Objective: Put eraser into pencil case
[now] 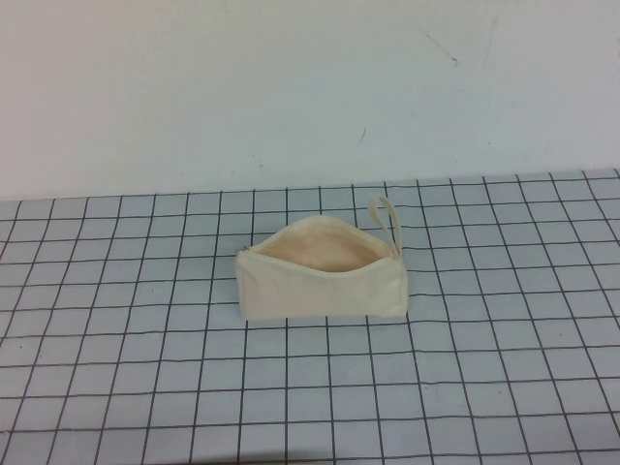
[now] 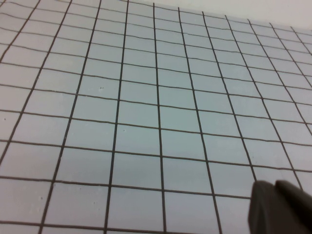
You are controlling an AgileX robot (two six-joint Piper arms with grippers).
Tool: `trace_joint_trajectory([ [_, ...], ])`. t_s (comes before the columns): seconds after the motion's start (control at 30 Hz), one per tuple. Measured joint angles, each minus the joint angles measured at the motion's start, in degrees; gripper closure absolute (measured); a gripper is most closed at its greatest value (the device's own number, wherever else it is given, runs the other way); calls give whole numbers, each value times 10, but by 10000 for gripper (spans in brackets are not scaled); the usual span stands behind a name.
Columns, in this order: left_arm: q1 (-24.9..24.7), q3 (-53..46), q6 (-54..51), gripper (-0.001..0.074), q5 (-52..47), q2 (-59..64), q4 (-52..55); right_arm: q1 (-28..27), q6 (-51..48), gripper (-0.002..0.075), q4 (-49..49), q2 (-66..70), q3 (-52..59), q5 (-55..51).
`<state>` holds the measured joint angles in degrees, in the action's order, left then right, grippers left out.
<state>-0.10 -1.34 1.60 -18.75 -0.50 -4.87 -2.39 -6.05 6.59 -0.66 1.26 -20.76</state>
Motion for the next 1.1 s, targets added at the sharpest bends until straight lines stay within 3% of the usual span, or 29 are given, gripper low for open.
trace_joint_trajectory([
  [1.1, 0, 1, 14, 736, -3, 0, -3, 0, 0, 729, 0, 0, 0, 0],
])
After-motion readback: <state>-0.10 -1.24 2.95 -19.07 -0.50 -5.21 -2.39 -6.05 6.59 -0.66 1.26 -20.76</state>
